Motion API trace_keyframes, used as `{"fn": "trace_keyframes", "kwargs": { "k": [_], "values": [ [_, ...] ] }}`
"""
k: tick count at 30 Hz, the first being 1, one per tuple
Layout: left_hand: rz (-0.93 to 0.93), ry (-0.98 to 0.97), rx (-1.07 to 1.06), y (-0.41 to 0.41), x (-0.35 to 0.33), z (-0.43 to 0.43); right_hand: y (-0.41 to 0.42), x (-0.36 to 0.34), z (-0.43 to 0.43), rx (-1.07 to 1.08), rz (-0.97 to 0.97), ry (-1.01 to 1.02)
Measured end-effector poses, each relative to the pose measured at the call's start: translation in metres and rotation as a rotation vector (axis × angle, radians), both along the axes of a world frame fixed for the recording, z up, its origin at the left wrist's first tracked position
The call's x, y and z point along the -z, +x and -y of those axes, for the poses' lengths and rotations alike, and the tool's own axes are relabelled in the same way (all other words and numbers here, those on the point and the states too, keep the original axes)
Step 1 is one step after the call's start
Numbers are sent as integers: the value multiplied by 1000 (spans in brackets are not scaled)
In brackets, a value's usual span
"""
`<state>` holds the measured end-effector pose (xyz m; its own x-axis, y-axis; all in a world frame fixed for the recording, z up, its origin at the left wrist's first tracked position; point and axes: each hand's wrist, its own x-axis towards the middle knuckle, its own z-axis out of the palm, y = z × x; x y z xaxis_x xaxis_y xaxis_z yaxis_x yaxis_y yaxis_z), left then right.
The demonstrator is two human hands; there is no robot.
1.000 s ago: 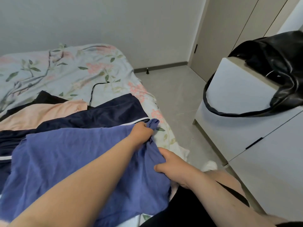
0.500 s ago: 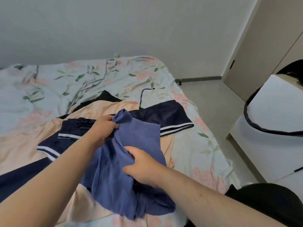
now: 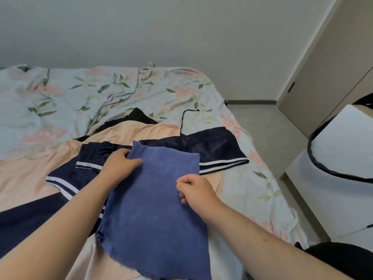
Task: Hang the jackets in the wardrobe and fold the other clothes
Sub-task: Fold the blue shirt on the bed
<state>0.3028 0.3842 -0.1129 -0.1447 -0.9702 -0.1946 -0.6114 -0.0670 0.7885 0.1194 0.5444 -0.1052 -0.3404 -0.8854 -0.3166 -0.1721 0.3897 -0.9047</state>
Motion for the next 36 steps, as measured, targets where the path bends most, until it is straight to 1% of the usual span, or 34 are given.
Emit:
{"fn": "trace_keyframes", "kwargs": {
  "k": [2, 4, 5, 7, 9, 10, 13, 14, 16, 18, 20, 22, 25, 29, 31, 34, 36],
  "values": [
    [-55, 71, -22, -9, -4, 11, -26, 1, 14, 113, -100, 25],
    [-152, 212, -85, -14, -7, 20, -43, 5, 27, 150, -141, 101],
    [-162, 254, -106, -16, -9, 24, -48, 7, 33, 156, -113, 140],
    [-141, 286, -94, -19, -11, 29, -53, 10, 45, 166, 26, 211],
    [-79, 273, -31, -23, -11, 30, -55, 15, 55, 212, 194, 235],
    [-33, 243, -1, -25, -11, 29, -57, 18, 58, 236, 239, 233],
    [90, 100, 57, -26, -9, 25, -57, 22, 66, 220, 273, 237],
    [101, 63, 81, -26, -8, 25, -57, 20, 67, 189, 269, 223],
    [30, 78, 104, -22, -9, 23, -58, 15, 67, 126, 244, 157],
    [-57, 113, 131, -19, -9, 20, -65, 8, 60, 128, 224, 79],
    [-121, 92, 211, -16, -15, 13, -77, -3, 48, 149, 245, 5],
    [-229, 118, 277, -20, -28, 4, -90, -17, 31, 141, 263, -59],
    [-321, 190, 339, -35, -58, -15, -108, -46, 4, 110, 236, -107],
    [-314, 213, 493, -52, -111, -50, -133, -95, -39, 62, 178, -153],
    [-312, 219, 573, -55, -135, -69, -144, -119, -66, 7, 188, -179],
    [-398, 270, 685, -60, -162, -95, -155, -149, -106, -59, 216, -228],
    [-486, 292, 710, -67, -175, -109, -159, -162, -126, -62, 236, -281]
  ]
}}
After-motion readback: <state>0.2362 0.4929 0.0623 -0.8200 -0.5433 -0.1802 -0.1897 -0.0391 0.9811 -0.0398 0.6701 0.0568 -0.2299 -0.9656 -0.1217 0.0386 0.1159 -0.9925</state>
